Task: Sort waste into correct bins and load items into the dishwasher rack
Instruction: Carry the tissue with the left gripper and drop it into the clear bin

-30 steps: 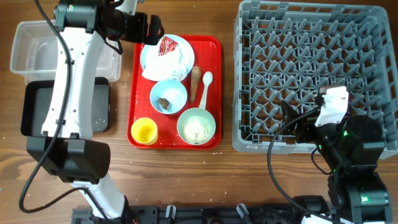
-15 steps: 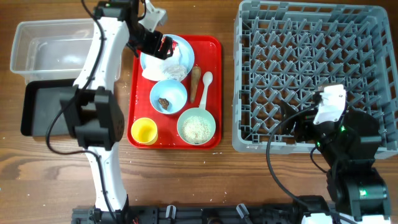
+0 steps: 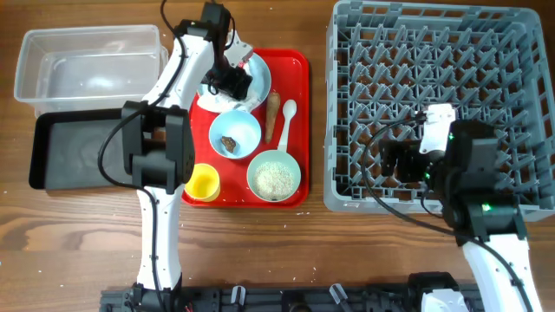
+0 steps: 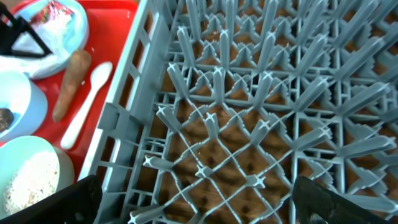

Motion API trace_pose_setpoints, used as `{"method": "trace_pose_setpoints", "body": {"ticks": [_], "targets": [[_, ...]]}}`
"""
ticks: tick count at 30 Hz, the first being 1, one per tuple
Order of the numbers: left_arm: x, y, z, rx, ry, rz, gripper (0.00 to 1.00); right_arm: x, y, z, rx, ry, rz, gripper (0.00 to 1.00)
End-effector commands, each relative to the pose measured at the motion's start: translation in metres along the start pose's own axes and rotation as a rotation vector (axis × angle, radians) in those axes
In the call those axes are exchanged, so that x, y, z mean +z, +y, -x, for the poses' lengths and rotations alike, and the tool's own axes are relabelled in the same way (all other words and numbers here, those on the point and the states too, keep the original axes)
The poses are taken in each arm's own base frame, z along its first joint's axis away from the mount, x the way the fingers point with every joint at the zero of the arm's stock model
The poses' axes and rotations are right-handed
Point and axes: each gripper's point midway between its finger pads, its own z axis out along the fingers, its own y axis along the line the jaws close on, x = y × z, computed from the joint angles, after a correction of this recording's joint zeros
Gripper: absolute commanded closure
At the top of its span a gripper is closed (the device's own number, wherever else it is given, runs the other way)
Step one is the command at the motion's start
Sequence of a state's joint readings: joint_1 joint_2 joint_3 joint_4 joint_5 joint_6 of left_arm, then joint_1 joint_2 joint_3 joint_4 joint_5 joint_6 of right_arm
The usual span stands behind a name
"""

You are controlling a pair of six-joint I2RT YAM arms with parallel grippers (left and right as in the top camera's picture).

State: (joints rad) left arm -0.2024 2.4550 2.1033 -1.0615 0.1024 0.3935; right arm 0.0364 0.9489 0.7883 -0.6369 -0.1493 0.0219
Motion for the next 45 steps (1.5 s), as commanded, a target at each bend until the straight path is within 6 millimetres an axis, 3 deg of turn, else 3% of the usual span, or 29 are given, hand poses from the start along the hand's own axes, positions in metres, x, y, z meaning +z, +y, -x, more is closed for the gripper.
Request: {"method": "trace_pose_setpoints", "body": {"ticks": [1, 3, 4, 9, 13, 18, 22, 25, 27, 32, 36, 38, 39, 41, 42, 43, 45], "targets": [[0.019, 0.003, 0.001, 0.013, 0.006, 0.009, 0.54, 0.003, 0.002, 0.005, 0.017, 0.007, 0.015, 0.00], [0.019, 0.003, 0.003, 0.014, 0.000, 0.011, 0.93, 0.004, 0.002, 0.004, 0.019, 0.013, 0.015, 0.00], [0.019, 0.003, 0.003, 0.014, 0.000, 0.011, 0.96, 0.004, 0.002, 0.004, 0.019, 0.012, 0.015, 0.00], [0.011, 0.004, 0.006, -0.112, -0.016, 0.016, 0.96, 0.004, 0.002, 0.007, 0.060, 0.004, 0.015, 0.00], [-0.022, 0.005, 0.018, -0.202, -0.081, 0.035, 0.96, 0.004, 0.002, 0.009, 0.094, -0.004, 0.016, 0.00], [-0.111, 0.010, 0.037, -0.319, -0.258, 0.066, 0.96, 0.004, 0.002, 0.009, 0.093, -0.006, 0.016, 0.00], [-0.180, 0.023, 0.030, -0.483, -0.371, 0.072, 0.96, 0.004, 0.002, 0.009, 0.093, -0.006, 0.016, 0.00], [-0.200, 0.034, 0.016, -0.589, -0.381, 0.071, 0.96, 0.004, 0.002, 0.009, 0.093, -0.006, 0.016, 0.00], [-0.206, 0.051, 0.006, -0.643, -0.387, 0.086, 0.96, 0.004, 0.003, 0.009, 0.093, -0.006, 0.021, 0.00], [-0.201, 0.134, -0.017, -0.778, -0.429, 0.186, 0.96, 0.004, 0.008, 0.010, 0.092, -0.009, 0.054, 0.00], [-0.175, 0.199, -0.040, -0.882, -0.435, 0.238, 0.96, 0.004, 0.010, 0.013, 0.103, -0.020, 0.063, 0.00], [-0.157, 0.217, -0.053, -0.919, -0.406, 0.243, 0.96, 0.004, 0.010, 0.013, 0.116, -0.019, 0.063, 0.00], [-0.148, 0.224, -0.060, -0.935, -0.387, 0.244, 0.91, 0.004, 0.010, 0.013, 0.116, -0.020, 0.063, 0.00], [-0.137, 0.233, -0.070, -0.959, -0.363, 0.245, 0.51, 0.004, 0.010, 0.013, 0.116, -0.021, 0.063, 0.00], [-0.135, 0.236, -0.073, -0.968, -0.358, 0.245, 0.14, 0.004, 0.010, 0.013, 0.115, -0.021, 0.063, 0.00], [-0.136, 0.238, -0.076, -0.975, -0.356, 0.247, 0.00, 0.004, 0.010, 0.013, 0.116, -0.021, 0.063, 0.00], [-0.141, 0.242, -0.080, -0.983, -0.365, 0.252, 0.00, 0.004, 0.010, 0.014, 0.116, -0.022, 0.063, 0.00]]}}
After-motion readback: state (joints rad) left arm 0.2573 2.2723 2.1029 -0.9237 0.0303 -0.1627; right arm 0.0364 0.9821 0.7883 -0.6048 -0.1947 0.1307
